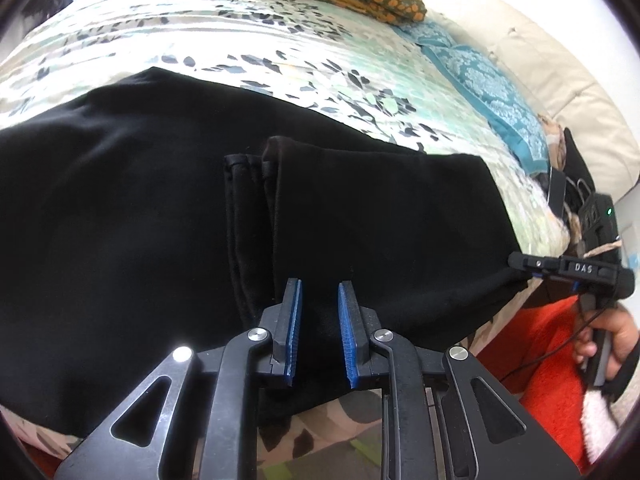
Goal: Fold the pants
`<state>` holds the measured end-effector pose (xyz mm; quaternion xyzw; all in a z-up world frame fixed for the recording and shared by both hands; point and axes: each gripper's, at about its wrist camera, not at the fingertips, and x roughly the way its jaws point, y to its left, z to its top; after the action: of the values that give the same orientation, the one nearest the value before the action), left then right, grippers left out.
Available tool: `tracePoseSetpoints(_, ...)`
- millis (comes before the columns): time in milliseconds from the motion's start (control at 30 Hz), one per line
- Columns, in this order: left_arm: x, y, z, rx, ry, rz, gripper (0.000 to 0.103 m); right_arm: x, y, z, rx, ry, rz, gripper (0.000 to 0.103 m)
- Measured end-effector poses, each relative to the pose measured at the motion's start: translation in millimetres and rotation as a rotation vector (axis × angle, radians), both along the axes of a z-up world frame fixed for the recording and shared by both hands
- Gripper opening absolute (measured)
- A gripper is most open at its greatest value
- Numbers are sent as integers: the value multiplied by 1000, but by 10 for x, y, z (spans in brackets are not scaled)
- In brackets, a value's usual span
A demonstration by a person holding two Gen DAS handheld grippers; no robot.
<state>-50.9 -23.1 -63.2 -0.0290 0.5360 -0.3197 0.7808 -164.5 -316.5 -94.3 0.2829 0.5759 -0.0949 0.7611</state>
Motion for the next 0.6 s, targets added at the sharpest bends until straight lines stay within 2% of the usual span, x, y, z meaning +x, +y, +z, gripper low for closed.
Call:
tracePoseSetpoints(33,9,68,35,-11,8,25,33,-45,-56,2,-17,3,-31,58)
tracePoseSetpoints(67,12,157,87,-25,1,50,47,-92,-105,59,-42,-13,-67,59)
tracePoseSetpoints(100,4,238,139,-27,-22,73,56,-133,-151,161,-74,-48,-101,59)
tracePoseSetpoints(167,15,381,237,-19,-64,109,59,-161,-183,437,-162,-132,-128,60)
tracePoseSetpoints(233,53,462,287,-24,-76,129,59,-80,-85,652,-233,-198,-97,60)
tracePoseSetpoints(333,86,477,275,-21,-66,142,61,114,243,757,-232,-243,3,62)
tracePoseSetpoints(533,45,386,203,40,-61,110,63,527,1287,358,-203,-134,302,63)
tracePoseSetpoints(600,39,420,215,51,-68,119,68,604,1608,202,-226,-81,409,67)
